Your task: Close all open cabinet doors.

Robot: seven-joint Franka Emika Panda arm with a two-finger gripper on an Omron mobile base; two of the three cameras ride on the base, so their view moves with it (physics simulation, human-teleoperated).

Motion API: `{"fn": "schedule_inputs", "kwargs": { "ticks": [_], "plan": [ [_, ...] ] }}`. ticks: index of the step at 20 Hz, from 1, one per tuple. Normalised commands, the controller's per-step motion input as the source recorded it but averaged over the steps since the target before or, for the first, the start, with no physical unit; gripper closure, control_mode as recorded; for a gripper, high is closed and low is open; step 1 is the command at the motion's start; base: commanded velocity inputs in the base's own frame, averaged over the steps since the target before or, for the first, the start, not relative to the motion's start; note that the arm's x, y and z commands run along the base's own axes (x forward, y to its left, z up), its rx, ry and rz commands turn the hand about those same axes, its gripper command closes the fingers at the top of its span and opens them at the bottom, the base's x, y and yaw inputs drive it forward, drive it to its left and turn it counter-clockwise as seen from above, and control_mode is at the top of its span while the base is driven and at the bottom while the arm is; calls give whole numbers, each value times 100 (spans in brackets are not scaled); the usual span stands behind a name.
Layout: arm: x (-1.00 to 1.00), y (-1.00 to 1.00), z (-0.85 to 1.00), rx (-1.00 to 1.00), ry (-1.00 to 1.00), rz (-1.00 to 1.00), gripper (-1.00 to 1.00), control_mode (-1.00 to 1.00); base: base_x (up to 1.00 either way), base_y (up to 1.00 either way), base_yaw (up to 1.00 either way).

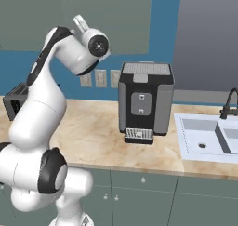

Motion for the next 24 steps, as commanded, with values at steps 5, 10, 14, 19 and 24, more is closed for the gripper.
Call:
{"fn": "schedule_inputs", "kwargs": {
  "ticks": [5, 10, 14, 19, 24],
  "plan": [
    [48, 21, 0, 0, 0, -22, -100, -100, 0, 0, 0],
    [36, 13, -2, 0, 0, -21, -100, -100, 0, 0, 0],
    [18, -1, 0, -1, 10, -26, -100, -100, 0, 0, 0],
    [5, -7, 0, 0, 18, -27, -100, -100, 0, 0, 0],
    [0, -12, 2, 0, 24, -27, -100, -100, 0, 0, 0]
  ]
}}
